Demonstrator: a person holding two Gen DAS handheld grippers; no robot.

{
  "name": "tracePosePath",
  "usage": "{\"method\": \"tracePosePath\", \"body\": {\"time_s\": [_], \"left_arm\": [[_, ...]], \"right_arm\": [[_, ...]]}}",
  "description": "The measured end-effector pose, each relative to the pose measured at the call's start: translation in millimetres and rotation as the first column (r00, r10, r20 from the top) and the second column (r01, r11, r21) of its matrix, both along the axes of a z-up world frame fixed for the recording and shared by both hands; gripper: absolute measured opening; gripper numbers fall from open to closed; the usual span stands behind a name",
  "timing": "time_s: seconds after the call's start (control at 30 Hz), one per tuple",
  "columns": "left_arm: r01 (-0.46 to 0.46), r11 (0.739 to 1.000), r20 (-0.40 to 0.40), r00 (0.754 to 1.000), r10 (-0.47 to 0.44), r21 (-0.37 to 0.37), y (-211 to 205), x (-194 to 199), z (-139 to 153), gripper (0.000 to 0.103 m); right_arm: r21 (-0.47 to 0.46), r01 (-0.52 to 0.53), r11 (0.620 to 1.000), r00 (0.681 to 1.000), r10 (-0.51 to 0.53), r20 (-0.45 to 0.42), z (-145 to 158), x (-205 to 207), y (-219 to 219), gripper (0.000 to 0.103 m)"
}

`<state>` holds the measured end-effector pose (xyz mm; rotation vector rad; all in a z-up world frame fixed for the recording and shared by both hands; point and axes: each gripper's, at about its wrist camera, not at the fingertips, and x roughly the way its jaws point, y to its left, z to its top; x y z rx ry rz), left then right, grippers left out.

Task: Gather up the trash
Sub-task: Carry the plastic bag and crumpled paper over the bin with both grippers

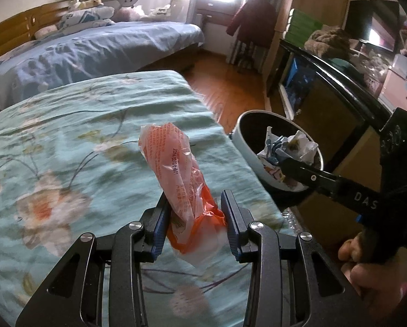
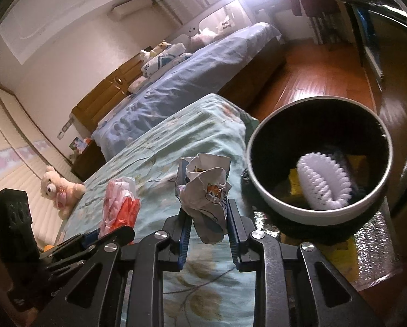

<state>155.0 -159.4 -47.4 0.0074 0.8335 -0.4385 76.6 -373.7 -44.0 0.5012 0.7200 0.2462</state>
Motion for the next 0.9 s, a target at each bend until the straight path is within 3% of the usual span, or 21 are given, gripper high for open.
{"method": "tracePosePath", "body": {"time_s": [0.9], "left_arm": [[0.084, 0.996, 0.010, 0.996, -0.084, 0.004, -45.8, 2.6, 6.0, 0.036]], "right_arm": [[0.021, 0.086, 0.996, 0.996, -0.086, -0.008, -1.8, -11.6, -39.8, 0.025]]}}
